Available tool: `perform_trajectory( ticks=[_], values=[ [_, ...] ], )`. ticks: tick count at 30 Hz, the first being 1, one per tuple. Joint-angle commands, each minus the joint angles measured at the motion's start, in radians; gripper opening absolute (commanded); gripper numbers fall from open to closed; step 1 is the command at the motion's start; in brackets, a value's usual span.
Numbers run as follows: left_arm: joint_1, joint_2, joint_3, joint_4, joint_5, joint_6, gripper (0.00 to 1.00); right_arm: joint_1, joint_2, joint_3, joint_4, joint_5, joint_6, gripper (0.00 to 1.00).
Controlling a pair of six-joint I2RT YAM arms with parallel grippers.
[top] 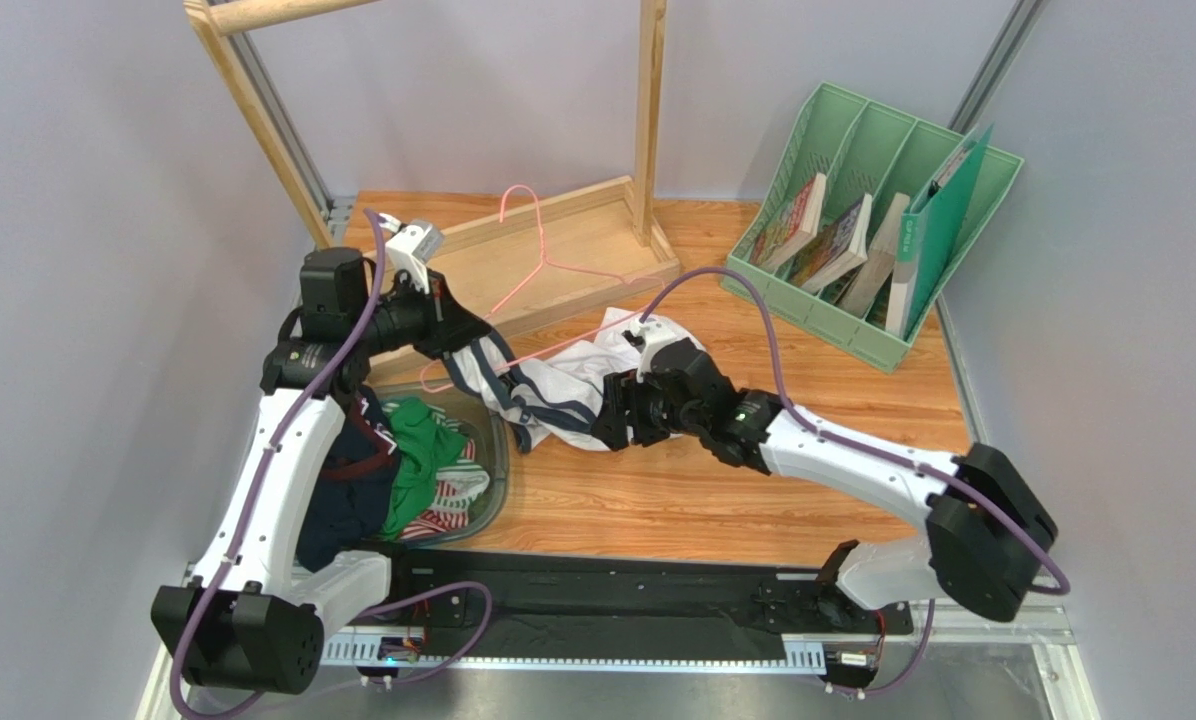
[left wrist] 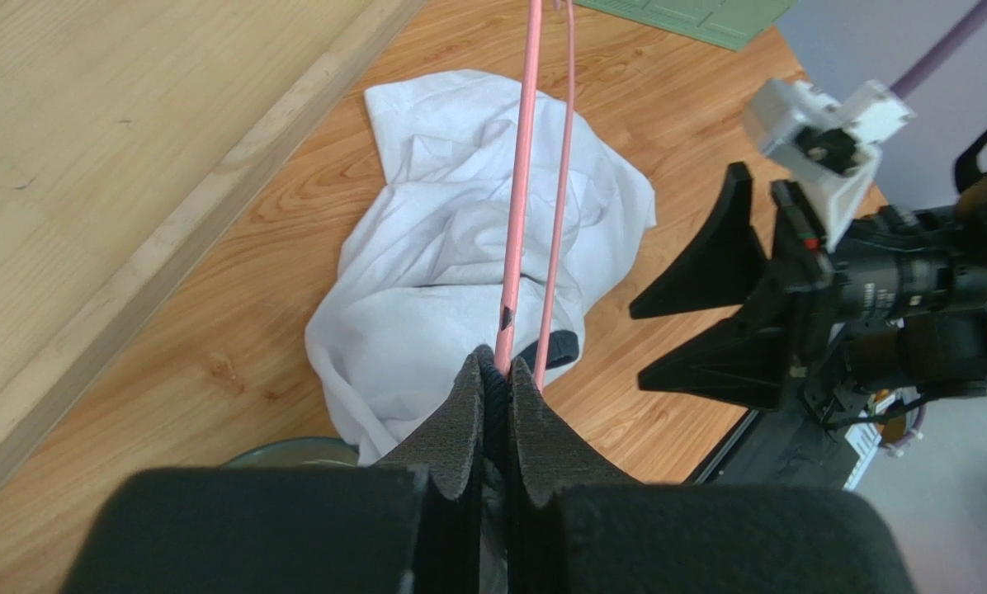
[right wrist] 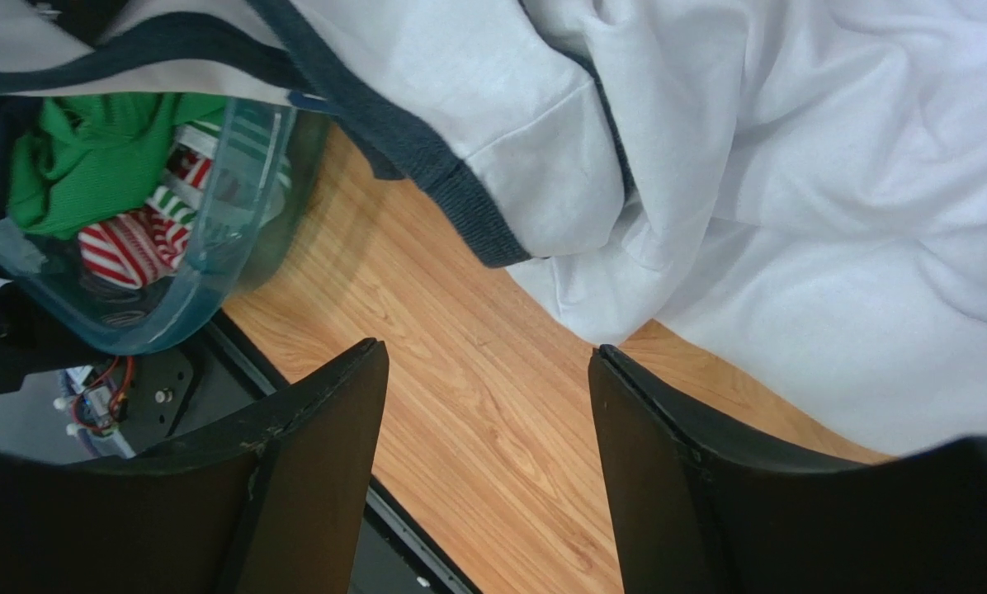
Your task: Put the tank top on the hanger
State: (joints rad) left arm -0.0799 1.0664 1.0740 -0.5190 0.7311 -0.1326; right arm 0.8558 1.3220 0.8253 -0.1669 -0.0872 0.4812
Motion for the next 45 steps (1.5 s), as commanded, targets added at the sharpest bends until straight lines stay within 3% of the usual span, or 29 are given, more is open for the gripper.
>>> perform_trajectory(
  ticks=[1, 8, 16, 22, 26, 28, 38, 45],
  values=[
    [-0.003, -0.046, 0.003, 0.036, -0.001, -0.022, 0.0, 0.009, 0.081, 0.031, 0.157, 0.052, 0.03, 0.65],
    [-0.003, -0.069, -0.003, 0.033, -0.004, -0.027, 0.0, 0.008, 0.184, 0.038, 0.279, 0.018, -0.009, 0.63],
    [-0.003, -0.083, 0.001, 0.014, -0.012, -0.013, 0.0, 0.008, 0.272, 0.083, 0.267, 0.02, -0.029, 0.56],
    [-0.003, -0.1, -0.002, -0.007, -0.027, 0.013, 0.0, -0.007, 0.289, 0.164, 0.182, 0.076, -0.068, 0.33],
    [-0.003, -0.1, 0.038, -0.085, -0.074, 0.077, 0.0, -0.035, 0.26, 0.193, 0.119, 0.075, -0.084, 0.04],
    [-0.003, -0.106, 0.049, -0.127, -0.099, 0.115, 0.0, -0.06, 0.232, 0.196, 0.083, 0.083, -0.089, 0.0],
    [-0.003, -0.178, 0.017, -0.142, -0.107, 0.131, 0.0, -0.279, 0.053, 0.176, -0.085, 0.035, -0.122, 0.0],
    [-0.003, -0.213, 0.02, -0.102, -0.058, 0.123, 0.0, -0.353, 0.091, 0.187, -0.125, 0.001, -0.148, 0.0]
  ],
)
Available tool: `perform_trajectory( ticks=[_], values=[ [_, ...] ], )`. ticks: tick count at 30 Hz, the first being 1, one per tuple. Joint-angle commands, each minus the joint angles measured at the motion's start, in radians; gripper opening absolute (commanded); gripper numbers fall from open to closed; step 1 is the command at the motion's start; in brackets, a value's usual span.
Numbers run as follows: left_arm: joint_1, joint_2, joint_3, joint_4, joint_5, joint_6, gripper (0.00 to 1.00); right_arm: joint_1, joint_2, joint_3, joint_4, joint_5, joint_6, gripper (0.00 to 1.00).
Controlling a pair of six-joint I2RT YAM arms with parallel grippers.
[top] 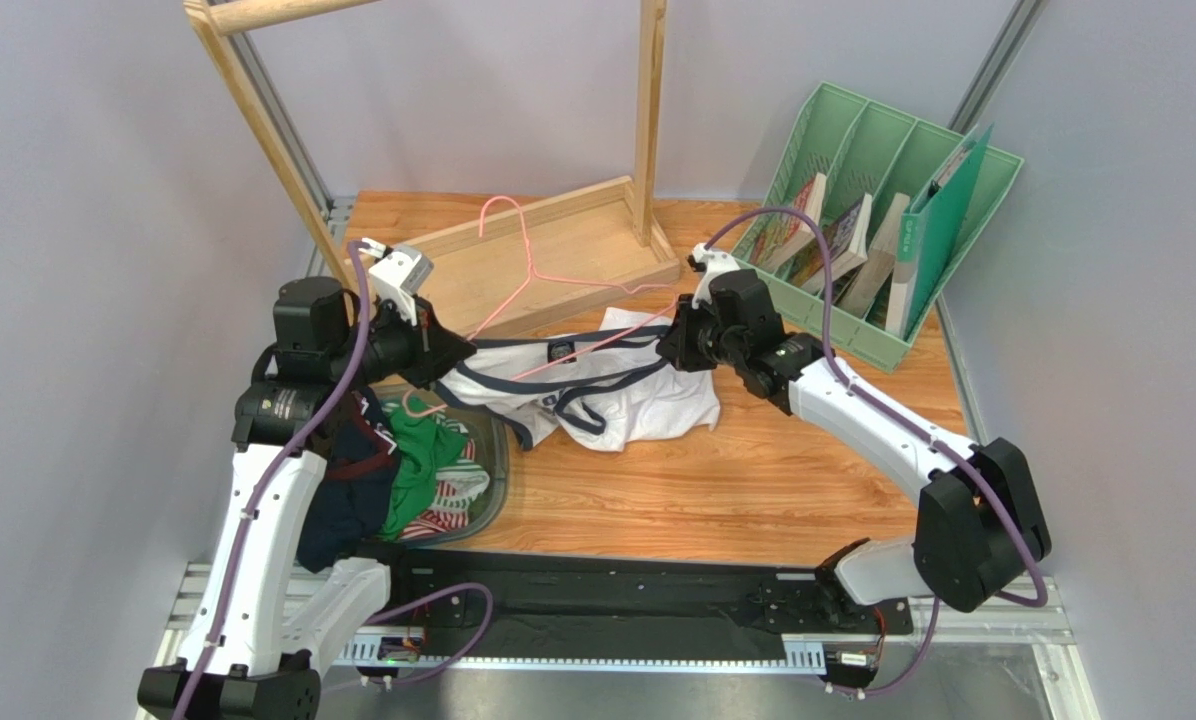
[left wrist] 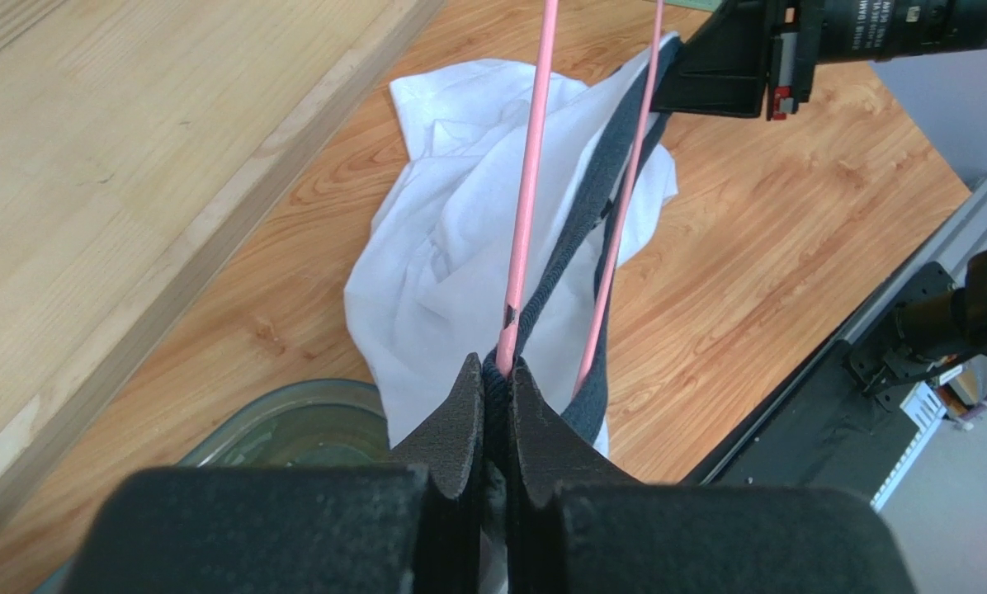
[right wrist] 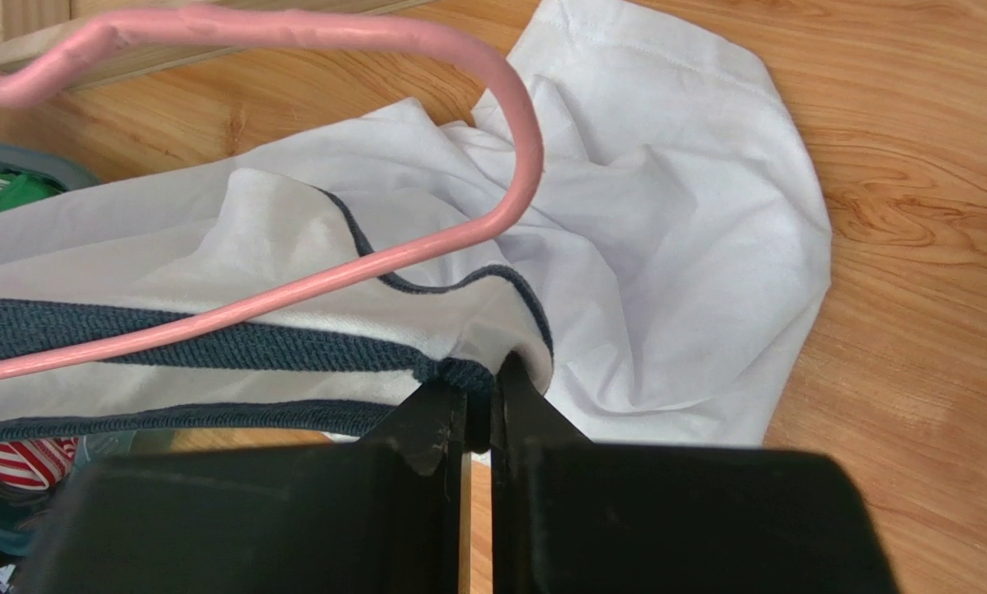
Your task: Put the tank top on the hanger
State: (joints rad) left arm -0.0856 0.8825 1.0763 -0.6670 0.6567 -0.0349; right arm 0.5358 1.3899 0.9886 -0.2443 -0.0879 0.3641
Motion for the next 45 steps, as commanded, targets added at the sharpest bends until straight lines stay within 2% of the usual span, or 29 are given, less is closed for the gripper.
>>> perform_trajectory(
  ticks=[1, 24, 33, 45],
  values=[
    [0.003, -0.031, 0.017, 0.049, 0.023, 0.026, 0.0, -0.048, 0.029, 0.027, -0.046, -0.01, -0.025, 0.0],
    [0.003, -0.096, -0.009, 0.017, 0.038, 0.072, 0.0, -0.316, 0.06, 0.076, -0.061, -0.127, -0.112, 0.0],
    [0.001, -0.099, -0.036, 0.029, 0.006, 0.082, 0.0, -0.338, 0.127, 0.193, -0.128, -0.156, -0.165, 0.0],
    [0.003, -0.112, -0.065, 0.029, -0.052, 0.109, 0.0, -0.349, 0.113, 0.257, -0.246, -0.19, -0.209, 0.0]
  ],
)
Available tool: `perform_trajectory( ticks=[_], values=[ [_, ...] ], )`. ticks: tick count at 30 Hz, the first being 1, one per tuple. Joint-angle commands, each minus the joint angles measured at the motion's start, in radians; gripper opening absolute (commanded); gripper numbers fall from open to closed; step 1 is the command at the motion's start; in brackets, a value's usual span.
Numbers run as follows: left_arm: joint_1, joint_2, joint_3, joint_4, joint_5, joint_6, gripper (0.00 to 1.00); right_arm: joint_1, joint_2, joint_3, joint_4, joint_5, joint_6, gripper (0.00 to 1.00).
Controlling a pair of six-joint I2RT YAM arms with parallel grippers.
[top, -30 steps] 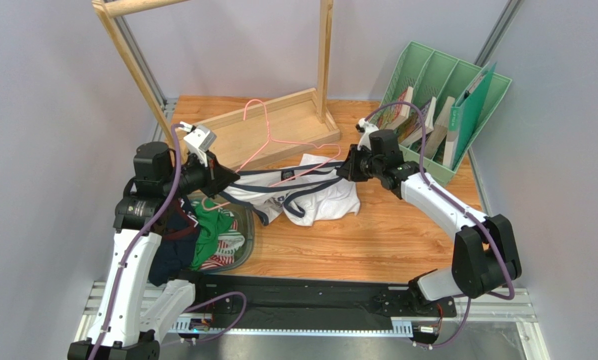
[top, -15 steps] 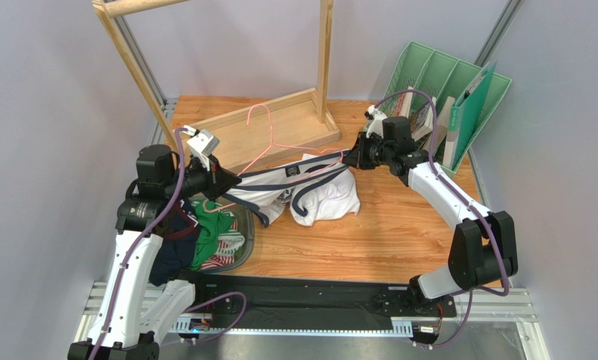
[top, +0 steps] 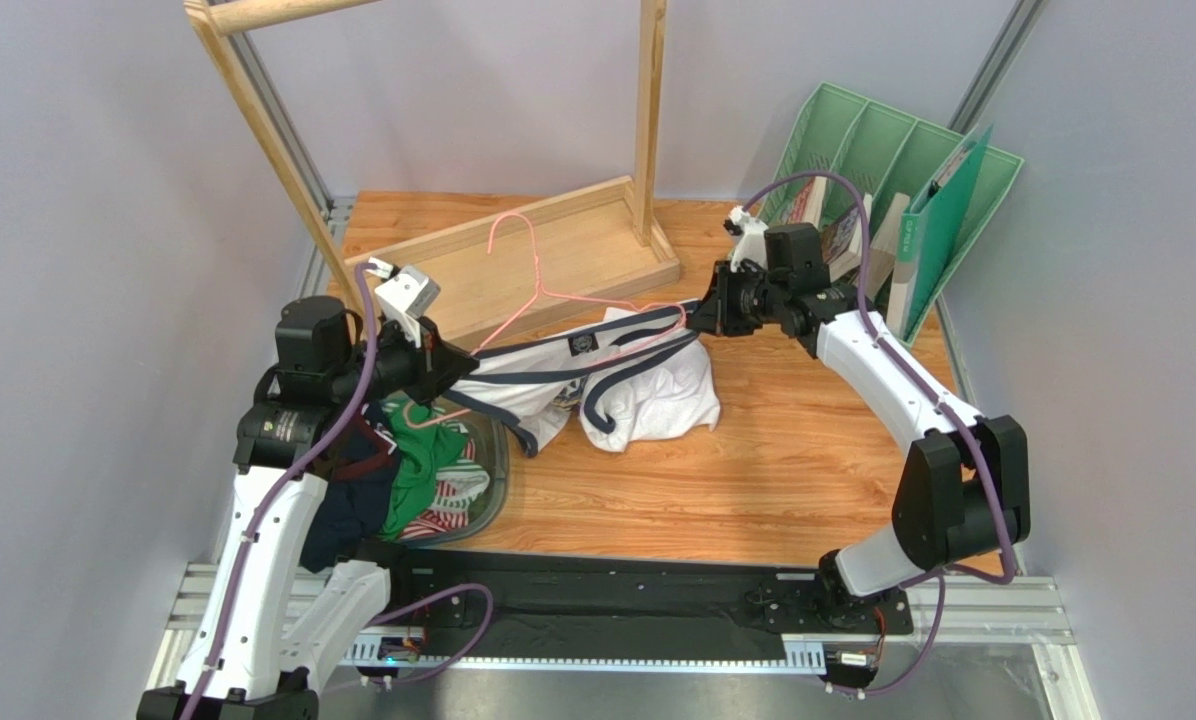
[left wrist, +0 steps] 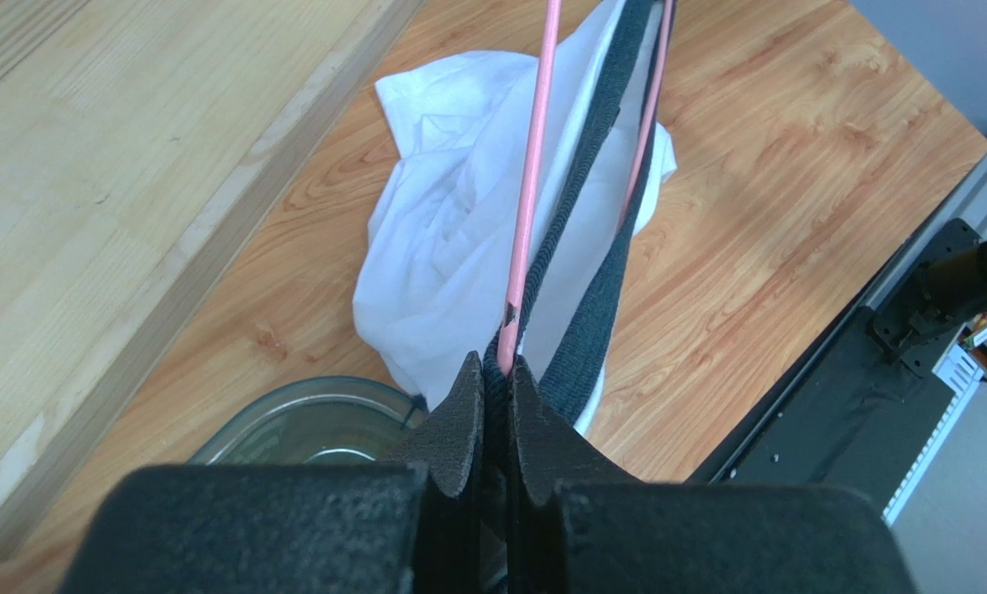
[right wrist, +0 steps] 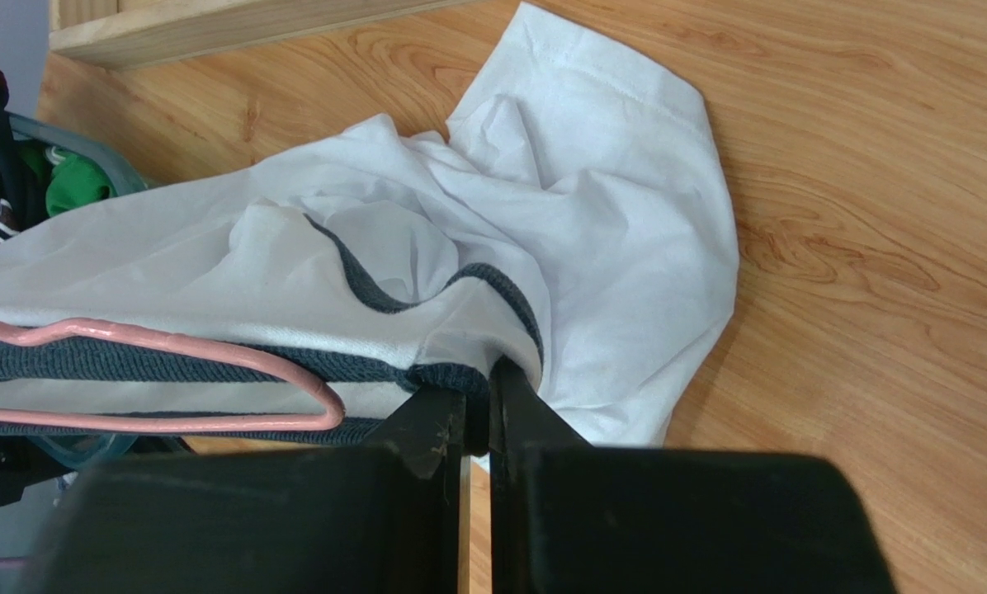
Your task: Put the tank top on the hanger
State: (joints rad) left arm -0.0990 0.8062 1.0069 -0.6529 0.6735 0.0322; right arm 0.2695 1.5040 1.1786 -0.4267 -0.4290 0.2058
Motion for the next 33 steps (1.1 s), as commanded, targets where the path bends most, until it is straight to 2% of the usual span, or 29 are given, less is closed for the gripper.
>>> perform_trajectory(
  ticks=[1, 5, 13, 21, 26, 33],
  values=[
    [0.016, -0.035, 0.004, 0.015, -0.063, 0.041, 0.0, -0.085, -0.001, 0.078, -0.076, 0.15, -0.054, 0.0],
    [0.004, -0.035, 0.001, 0.033, -0.048, 0.049, 0.0, -0.087, 0.016, 0.144, -0.156, 0.128, -0.059, 0.0],
    [-0.044, -0.033, -0.013, 0.045, -0.133, 0.081, 0.0, -0.085, 0.108, 0.346, -0.38, 0.058, -0.052, 0.0],
    [-0.054, -0.051, -0.017, 0.071, -0.264, 0.097, 0.0, -0.087, 0.102, 0.372, -0.495, 0.058, -0.085, 0.0],
    [-0.064, -0.045, -0.016, 0.096, -0.256, 0.113, 0.0, -0.087, 0.088, 0.385, -0.529, 0.055, -0.085, 0.0],
    [-0.16, -0.045, -0.033, 0.098, -0.368, 0.161, 0.0, -0.087, 0.114, 0.484, -0.603, 0.036, -0.065, 0.0]
  ],
)
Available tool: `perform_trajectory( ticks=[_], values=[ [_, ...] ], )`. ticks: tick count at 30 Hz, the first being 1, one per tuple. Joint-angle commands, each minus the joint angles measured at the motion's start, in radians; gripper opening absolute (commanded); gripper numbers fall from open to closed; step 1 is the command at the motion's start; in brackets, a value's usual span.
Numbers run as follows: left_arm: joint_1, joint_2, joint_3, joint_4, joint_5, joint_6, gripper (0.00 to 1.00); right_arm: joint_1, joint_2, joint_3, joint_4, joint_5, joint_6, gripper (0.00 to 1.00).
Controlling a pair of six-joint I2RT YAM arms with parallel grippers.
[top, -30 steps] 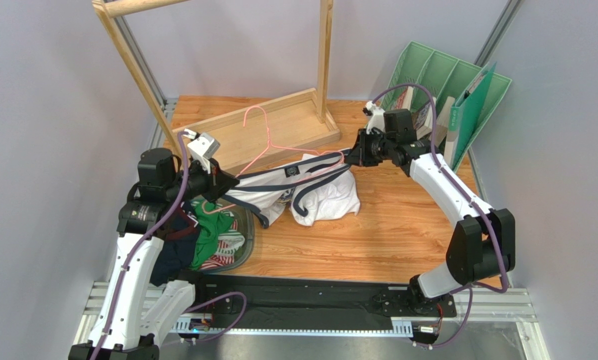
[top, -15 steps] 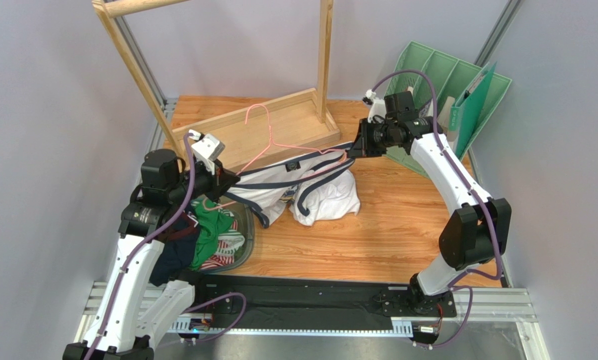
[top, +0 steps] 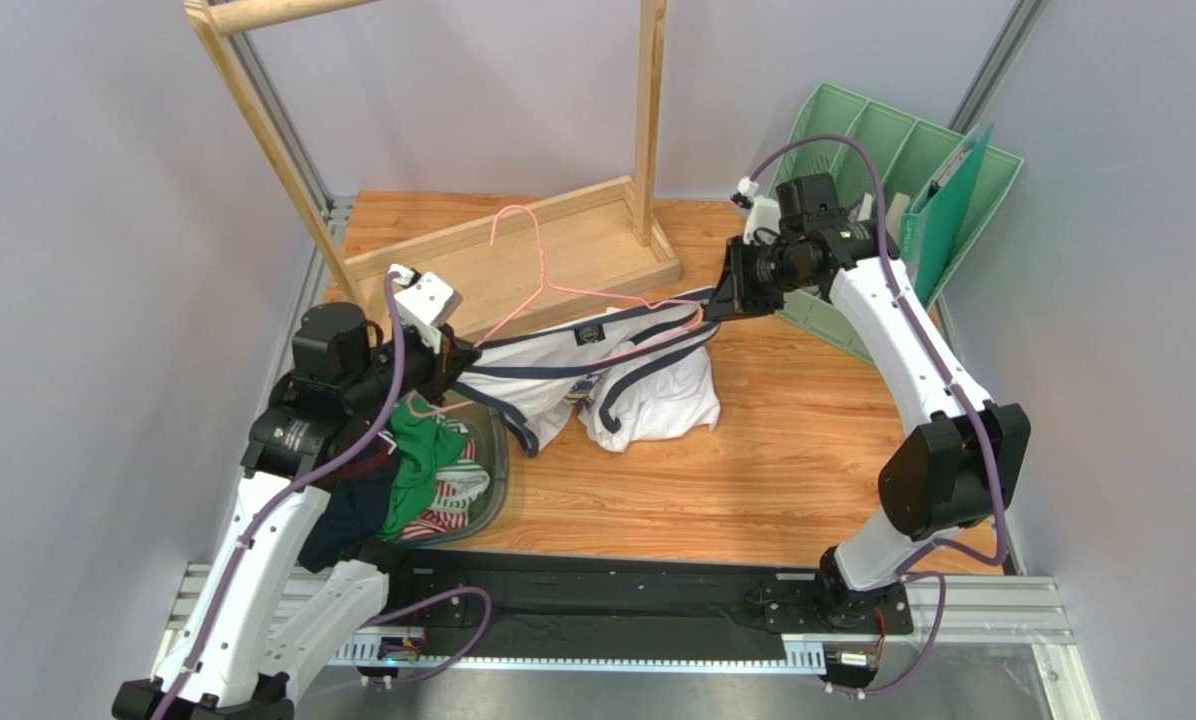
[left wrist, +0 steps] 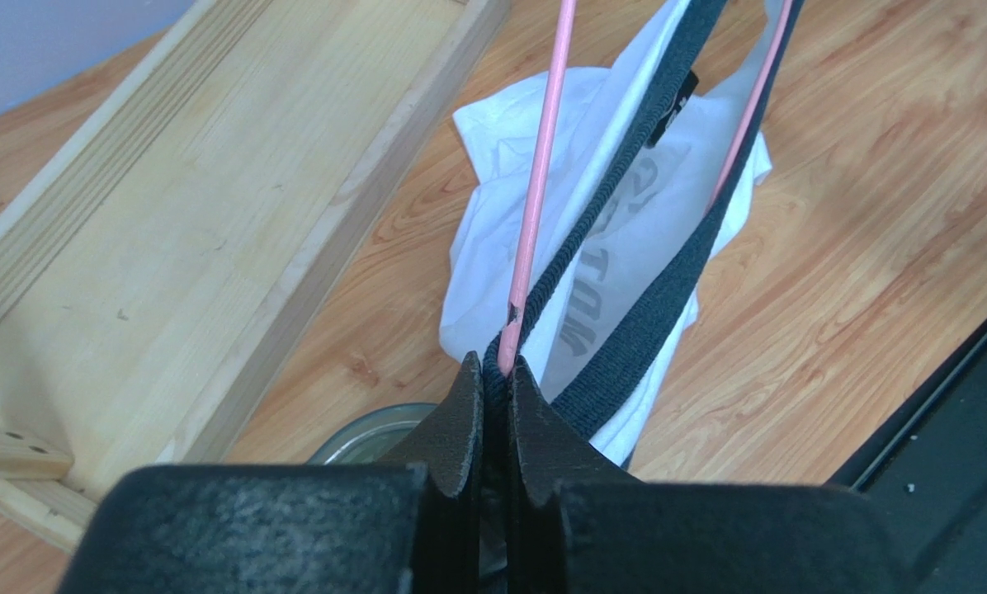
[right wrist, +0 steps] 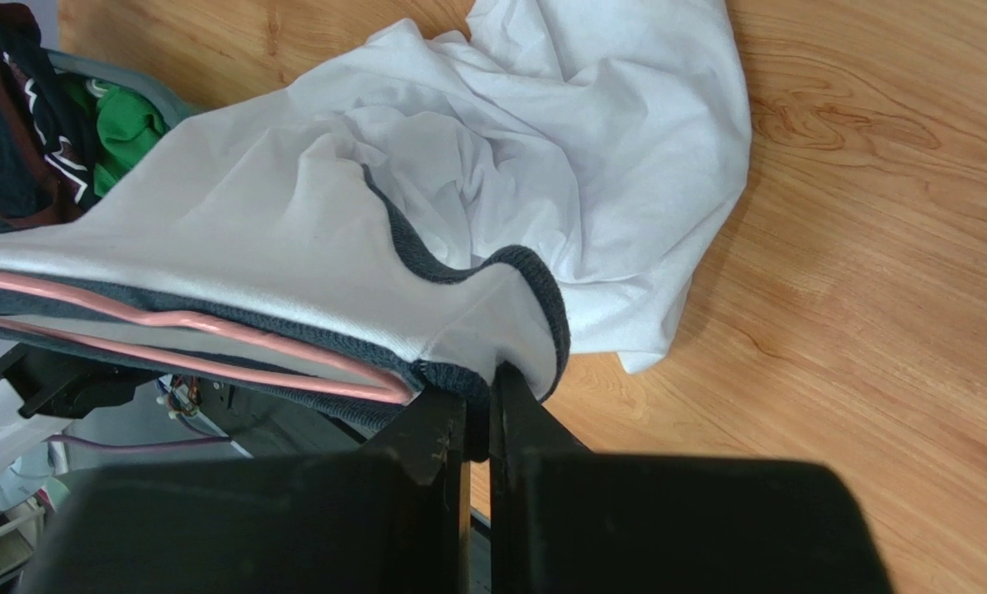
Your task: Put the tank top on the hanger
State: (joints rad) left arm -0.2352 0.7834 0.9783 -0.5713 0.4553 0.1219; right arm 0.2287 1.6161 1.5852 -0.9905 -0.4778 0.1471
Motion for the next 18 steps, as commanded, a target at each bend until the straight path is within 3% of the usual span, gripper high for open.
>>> perform_trajectory(
  ticks=[1, 9, 18],
  values=[
    [-0.039, -0.03, -0.006, 0.019, -0.156, 0.074, 0.0, -0.045, 0.004, 0.087, -0.046, 0.085, -0.004, 0.01],
    [-0.154, -0.073, -0.044, 0.025, -0.302, 0.134, 0.0, -0.046, 0.059, 0.167, -0.143, 0.082, -0.007, 0.0],
    [-0.222, -0.062, -0.058, 0.039, -0.323, 0.137, 0.0, -0.045, 0.065, 0.185, -0.12, 0.062, 0.015, 0.01]
  ],
)
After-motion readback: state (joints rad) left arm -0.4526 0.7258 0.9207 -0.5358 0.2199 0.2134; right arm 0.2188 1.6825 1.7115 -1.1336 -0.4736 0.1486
